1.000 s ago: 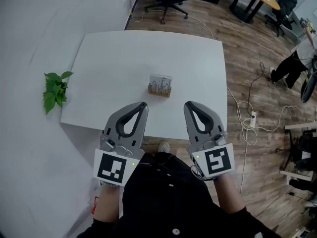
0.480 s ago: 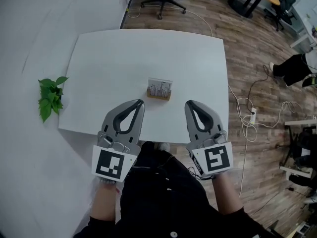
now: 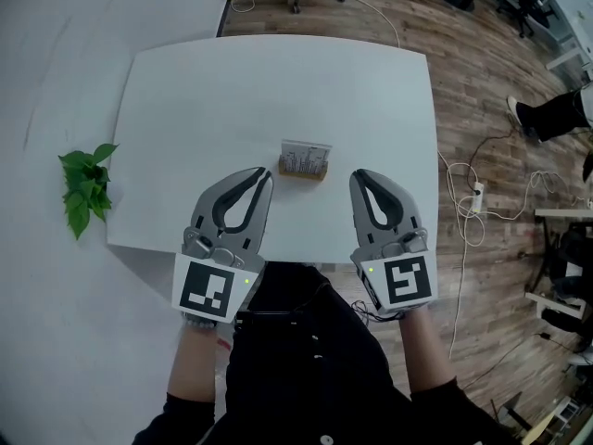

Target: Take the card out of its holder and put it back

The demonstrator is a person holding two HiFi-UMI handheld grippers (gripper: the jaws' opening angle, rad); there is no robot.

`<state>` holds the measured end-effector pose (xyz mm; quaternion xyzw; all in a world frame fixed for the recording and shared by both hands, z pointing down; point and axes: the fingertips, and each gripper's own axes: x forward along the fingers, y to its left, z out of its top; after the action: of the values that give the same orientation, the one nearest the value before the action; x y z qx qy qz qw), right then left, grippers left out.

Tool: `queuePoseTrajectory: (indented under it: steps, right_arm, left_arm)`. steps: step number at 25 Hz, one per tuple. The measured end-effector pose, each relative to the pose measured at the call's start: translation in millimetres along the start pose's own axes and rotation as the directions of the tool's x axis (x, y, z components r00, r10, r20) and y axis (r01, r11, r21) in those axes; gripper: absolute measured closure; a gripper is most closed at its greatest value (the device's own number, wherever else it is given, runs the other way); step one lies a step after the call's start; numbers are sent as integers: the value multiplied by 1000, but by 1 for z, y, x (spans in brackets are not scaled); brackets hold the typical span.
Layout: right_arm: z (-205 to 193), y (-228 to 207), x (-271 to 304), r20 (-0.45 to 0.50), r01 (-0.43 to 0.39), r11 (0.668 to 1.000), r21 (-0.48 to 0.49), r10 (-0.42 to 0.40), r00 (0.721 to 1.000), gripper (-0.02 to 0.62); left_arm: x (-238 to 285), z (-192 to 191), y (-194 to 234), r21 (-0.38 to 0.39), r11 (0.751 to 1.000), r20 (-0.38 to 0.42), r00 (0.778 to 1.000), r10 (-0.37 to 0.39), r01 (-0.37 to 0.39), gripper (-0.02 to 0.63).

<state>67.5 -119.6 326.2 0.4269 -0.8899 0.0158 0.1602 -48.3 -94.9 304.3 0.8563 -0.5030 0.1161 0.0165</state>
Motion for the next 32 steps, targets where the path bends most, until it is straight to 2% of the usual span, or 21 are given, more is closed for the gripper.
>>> queuePoseTrajectory:
  steps: [9,14,19,23,32]
  right_arm:
    - [-22,-7,31,-18,-1,998,65,2,1000,549]
    - [-33,-5,45,-56,-20,998,66,23,998,549]
    - [-44,-6,58,-75,-20,996,82,26,997,547]
    - [-55,-3,67,-103,-36,995,88,45,994,494]
    - [-81,3,83,-158,-41,994,106,57,986,488]
  left_arm:
    - [31,-28,11,-3,999,-49,998,-50,50,584]
    - [49,-47,8,55,991,-70,990,-120,124,517]
    - [63,-63,12,32,989,-99,986,-138,142,492]
    - [73,-74,16,71,984,-109,982,-157,165,489]
    - [85,-102,16,27,980,-133,972,-193,198,486]
